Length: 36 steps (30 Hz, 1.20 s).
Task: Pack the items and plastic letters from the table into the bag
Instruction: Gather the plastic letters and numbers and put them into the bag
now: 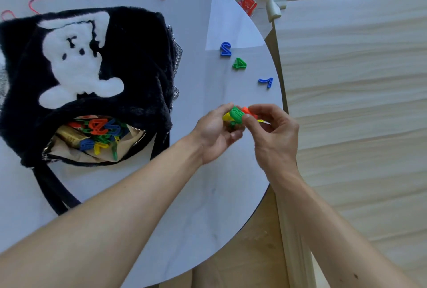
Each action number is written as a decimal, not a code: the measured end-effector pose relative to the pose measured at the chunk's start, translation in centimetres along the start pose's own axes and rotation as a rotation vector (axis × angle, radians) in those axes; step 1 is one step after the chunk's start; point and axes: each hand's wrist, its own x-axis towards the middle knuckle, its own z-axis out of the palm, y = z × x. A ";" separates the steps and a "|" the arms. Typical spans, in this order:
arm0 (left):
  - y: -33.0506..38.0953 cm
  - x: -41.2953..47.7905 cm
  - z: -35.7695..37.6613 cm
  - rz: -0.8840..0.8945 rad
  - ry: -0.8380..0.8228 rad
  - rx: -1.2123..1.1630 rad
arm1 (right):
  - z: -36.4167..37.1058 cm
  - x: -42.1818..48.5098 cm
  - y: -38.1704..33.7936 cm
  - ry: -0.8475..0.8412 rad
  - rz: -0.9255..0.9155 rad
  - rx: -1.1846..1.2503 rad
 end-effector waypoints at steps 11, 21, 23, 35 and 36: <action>2.8 -4.5 1.8 -0.148 -0.077 -0.274 | 1.8 -1.9 -5.8 -0.095 -0.578 -0.559; 3.1 -0.3 0.3 -0.002 -0.038 -0.301 | 0.2 1.3 -4.2 -0.237 -0.365 -0.261; 3.2 0.4 -0.1 0.026 -0.054 -0.314 | -0.4 4.0 -2.5 -0.153 -0.253 -0.497; 3.4 3.2 0.7 -0.026 0.017 -0.316 | -2.3 8.9 3.1 -0.318 -0.255 -0.752; 3.4 3.4 0.9 -0.027 0.038 -0.296 | -2.4 9.9 2.7 -0.266 -0.268 -0.719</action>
